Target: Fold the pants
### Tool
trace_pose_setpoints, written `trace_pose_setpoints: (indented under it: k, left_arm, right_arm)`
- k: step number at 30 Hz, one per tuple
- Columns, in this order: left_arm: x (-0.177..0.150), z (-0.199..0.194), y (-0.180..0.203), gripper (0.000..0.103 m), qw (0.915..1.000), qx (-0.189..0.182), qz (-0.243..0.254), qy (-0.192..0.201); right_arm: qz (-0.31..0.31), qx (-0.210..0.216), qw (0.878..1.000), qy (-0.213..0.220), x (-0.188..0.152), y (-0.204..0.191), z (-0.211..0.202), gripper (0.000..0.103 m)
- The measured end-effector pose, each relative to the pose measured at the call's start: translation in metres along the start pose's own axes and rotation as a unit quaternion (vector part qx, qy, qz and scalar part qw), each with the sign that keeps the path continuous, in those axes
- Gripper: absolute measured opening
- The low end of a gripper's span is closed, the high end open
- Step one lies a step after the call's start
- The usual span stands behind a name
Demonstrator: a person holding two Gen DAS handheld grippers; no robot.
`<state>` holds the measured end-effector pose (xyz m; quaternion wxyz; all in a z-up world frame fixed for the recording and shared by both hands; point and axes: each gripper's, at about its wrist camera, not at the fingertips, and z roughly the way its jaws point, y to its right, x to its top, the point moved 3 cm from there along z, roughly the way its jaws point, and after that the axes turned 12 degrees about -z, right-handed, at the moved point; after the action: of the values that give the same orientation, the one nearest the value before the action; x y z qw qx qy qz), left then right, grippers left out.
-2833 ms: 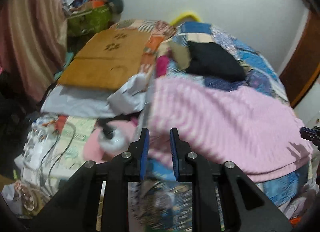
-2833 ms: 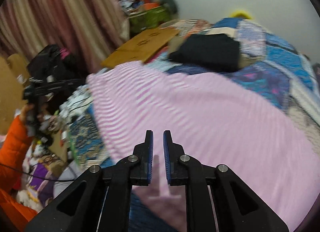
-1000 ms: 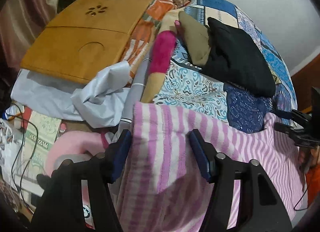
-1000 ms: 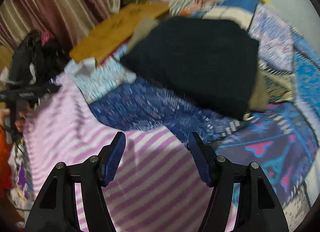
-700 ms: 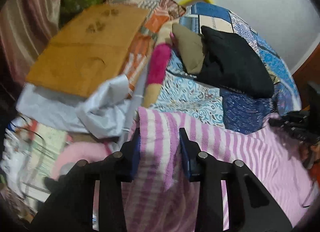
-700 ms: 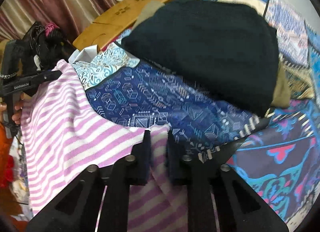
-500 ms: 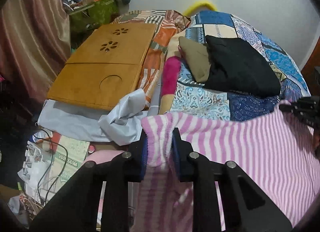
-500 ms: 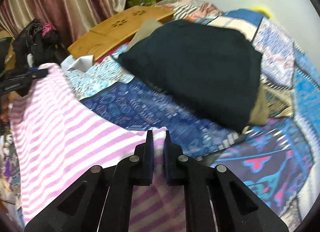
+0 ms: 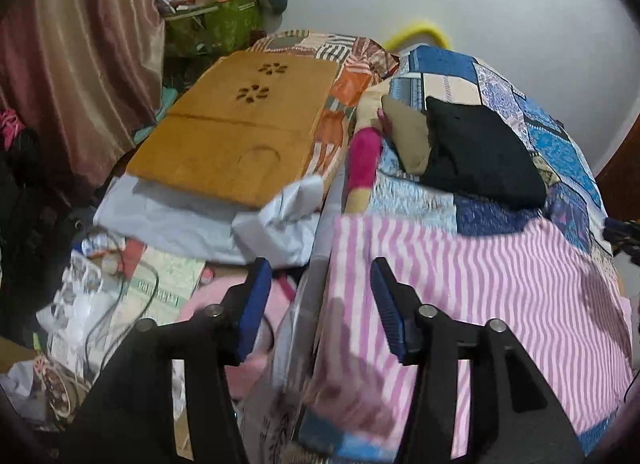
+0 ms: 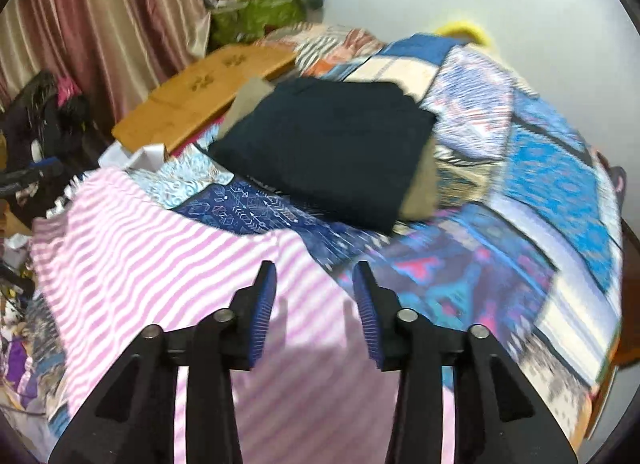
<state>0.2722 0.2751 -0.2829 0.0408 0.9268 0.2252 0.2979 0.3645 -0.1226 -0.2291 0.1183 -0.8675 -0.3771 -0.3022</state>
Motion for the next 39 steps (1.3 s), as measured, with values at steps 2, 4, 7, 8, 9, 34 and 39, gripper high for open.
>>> trace_pose_setpoints:
  k: [2,4,7,8,9,34,39]
  left_arm:
    - [-0.015,-0.002,-0.007,0.055,0.9998,-0.009,-0.012,-0.016]
    - [-0.032,-0.001,-0.012,0.055,0.9988,-0.021,-0.024,-0.036]
    - [-0.055,-0.001,-0.014,0.055,0.9979,-0.030,-0.036,-0.046]
    - [-0.061,-0.001,-0.014,0.055,0.9975,-0.035,-0.038,-0.049]
    - [-0.066,-0.001,-0.013,0.055,0.9972,-0.039,-0.039,-0.051]
    - [-0.064,-0.060,0.028,0.039,0.9972,0.047,0.052,0.027]
    - [-0.066,-0.078,0.090,0.056,0.9956,0.016,0.076,0.052]
  right_arm:
    - [0.010,-0.012,1.000,0.006,-0.014,0.000,-0.021,0.040]
    - [0.021,-0.027,0.999,0.009,-0.034,0.000,-0.045,0.041]
    - [0.036,-0.054,0.998,0.004,-0.065,-0.003,-0.070,0.051]
    - [0.042,-0.060,0.997,0.001,-0.074,-0.005,-0.076,0.052]
    - [0.047,-0.065,0.997,-0.004,-0.086,-0.008,-0.083,0.052]
    - [0.263,-0.193,0.944,-0.039,-0.292,0.022,-0.198,0.052]
    - [0.330,-0.212,0.919,-0.034,-0.345,0.053,-0.217,0.052]
